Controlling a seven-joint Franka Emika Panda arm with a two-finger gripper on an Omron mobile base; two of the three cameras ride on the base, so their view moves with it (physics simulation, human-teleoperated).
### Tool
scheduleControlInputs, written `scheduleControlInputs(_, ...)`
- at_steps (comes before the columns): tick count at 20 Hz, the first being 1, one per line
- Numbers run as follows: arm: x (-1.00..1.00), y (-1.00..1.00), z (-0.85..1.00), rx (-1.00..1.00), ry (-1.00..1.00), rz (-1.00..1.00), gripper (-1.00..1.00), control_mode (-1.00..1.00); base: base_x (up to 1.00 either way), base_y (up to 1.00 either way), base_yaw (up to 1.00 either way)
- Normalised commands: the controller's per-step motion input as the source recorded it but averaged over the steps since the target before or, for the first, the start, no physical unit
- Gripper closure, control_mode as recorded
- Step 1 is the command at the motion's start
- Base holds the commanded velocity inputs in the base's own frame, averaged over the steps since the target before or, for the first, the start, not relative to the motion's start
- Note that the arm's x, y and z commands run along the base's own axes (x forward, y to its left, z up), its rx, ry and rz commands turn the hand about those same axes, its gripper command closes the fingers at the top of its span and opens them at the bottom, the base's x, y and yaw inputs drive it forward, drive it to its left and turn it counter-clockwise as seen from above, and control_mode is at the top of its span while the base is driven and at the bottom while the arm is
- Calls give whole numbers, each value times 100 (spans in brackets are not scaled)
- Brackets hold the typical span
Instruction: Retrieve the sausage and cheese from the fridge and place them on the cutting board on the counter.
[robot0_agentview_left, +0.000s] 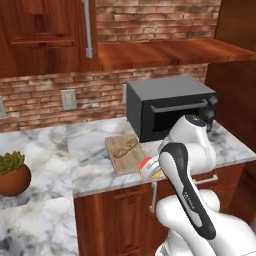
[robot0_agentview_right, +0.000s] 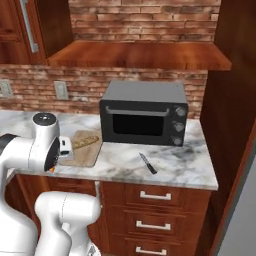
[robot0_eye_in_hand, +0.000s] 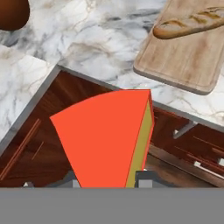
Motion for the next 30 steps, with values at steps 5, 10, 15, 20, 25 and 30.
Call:
scheduleControlInputs(5, 0, 0, 0, 0, 0, 0, 100, 100, 47, 54, 0)
scheduleControlInputs(10, 0, 0, 0, 0, 0, 0, 100, 100, 44, 36, 0)
scheduleControlInputs(15, 0, 0, 0, 0, 0, 0, 100, 100, 26, 14, -1)
scheduleControlInputs(20, 0, 0, 0, 0, 0, 0, 100, 100, 0, 0, 0)
scheduleControlInputs(25, 0, 0, 0, 0, 0, 0, 100, 100, 0, 0, 0)
scheduleControlInputs(30, 0, 0, 0, 0, 0, 0, 100, -100, 0, 0, 0)
